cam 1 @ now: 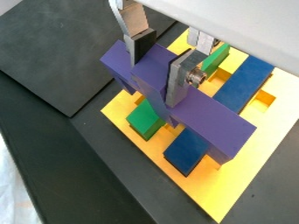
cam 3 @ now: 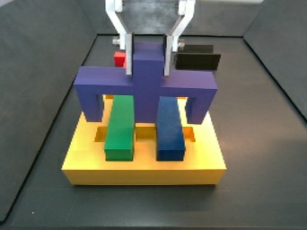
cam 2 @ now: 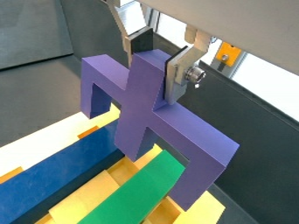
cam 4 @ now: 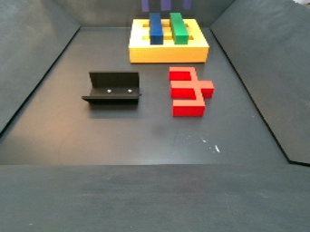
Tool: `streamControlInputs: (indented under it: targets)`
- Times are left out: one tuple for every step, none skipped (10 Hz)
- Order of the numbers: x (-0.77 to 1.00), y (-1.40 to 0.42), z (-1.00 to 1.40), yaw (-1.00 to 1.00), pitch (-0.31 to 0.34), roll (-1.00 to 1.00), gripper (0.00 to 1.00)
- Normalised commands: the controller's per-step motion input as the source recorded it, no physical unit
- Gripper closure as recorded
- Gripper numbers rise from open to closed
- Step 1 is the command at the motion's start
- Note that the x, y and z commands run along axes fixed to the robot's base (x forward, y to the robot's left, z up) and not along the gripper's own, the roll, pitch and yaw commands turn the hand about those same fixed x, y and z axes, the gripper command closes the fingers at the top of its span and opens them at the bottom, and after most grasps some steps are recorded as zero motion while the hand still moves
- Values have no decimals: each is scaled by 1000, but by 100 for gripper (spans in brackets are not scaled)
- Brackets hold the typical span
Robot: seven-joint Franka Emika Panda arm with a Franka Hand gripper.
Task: Pick up the purple object. Move up. Move to above the board. Insert the purple object.
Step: Insert the purple object.
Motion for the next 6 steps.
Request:
streamControlInputs:
  targets:
    - [-34,-46,151,-143,0,-500,100]
    - [-34,-43,151,-143,0,-500,100]
    - [-29,-34,151,-137,0,-500,100]
    - [11,109,0,-9,0,-500,100]
    - [137,280,14,0,10,-361,100]
    - [0,174,0,0,0,-139,100]
